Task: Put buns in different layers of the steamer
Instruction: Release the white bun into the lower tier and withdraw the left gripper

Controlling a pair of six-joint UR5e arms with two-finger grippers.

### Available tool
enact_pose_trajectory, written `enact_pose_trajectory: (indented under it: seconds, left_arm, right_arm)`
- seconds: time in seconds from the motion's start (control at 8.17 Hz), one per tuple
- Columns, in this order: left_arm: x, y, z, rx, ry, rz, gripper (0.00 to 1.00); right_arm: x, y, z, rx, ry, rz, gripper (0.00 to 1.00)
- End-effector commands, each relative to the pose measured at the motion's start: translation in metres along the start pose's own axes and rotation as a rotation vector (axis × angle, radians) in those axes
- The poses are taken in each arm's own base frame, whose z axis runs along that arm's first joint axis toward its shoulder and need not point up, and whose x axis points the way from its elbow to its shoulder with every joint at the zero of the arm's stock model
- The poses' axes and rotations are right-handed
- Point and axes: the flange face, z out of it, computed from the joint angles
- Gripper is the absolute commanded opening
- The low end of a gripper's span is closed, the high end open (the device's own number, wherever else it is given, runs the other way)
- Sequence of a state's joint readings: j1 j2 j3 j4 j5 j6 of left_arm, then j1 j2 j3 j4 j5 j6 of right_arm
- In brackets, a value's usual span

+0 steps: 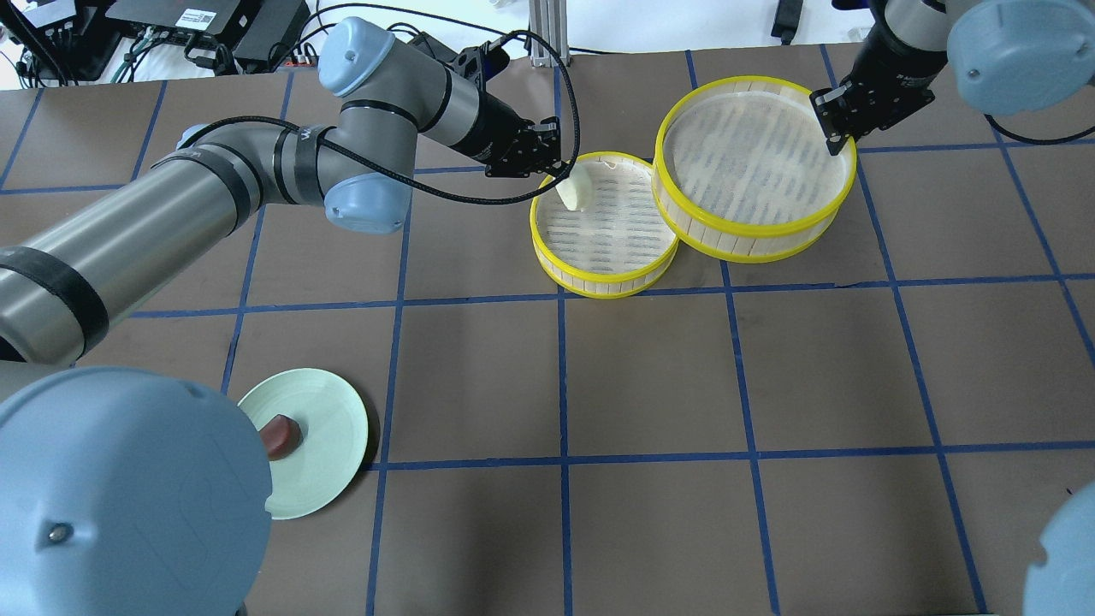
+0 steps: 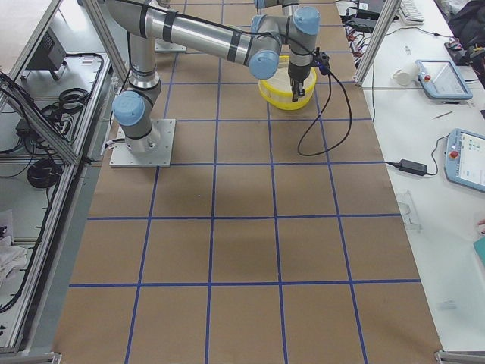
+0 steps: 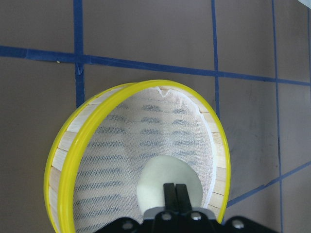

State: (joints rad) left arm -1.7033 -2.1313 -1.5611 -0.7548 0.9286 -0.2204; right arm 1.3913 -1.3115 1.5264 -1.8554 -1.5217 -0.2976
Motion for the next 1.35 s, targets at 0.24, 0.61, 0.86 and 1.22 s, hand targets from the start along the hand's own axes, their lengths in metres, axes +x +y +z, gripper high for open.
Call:
enact_pose_trajectory:
  seconds: [0.24, 0.61, 0.86, 1.22]
  left_arm:
    - [-0.012, 0.001, 0.021, -0.031, -0.005, -0.032, 0.4]
    - [0.007, -0.002, -0.003, 0.009, -0.005, -0.083, 0.75]
    - [0.016, 0.006, -0.035, 0.006, -0.137, -0.096, 0.99]
    - [0.009, 0.028, -0.09, -0.035, -0.422, -0.092, 1.0]
  right_arm:
    - [0.0, 0.0, 0.002, -0.005, 0.0, 0.0, 0.05]
    - [0.0, 0.001, 0.002, -0.005, -0.002, 0.0, 0.06]
    - [-0.002, 0.002, 0.001, -0.003, -0.004, 0.014, 0.06]
    - [-0.037, -0.002, 0.002, 0.008, -0.004, 0.073, 0.05]
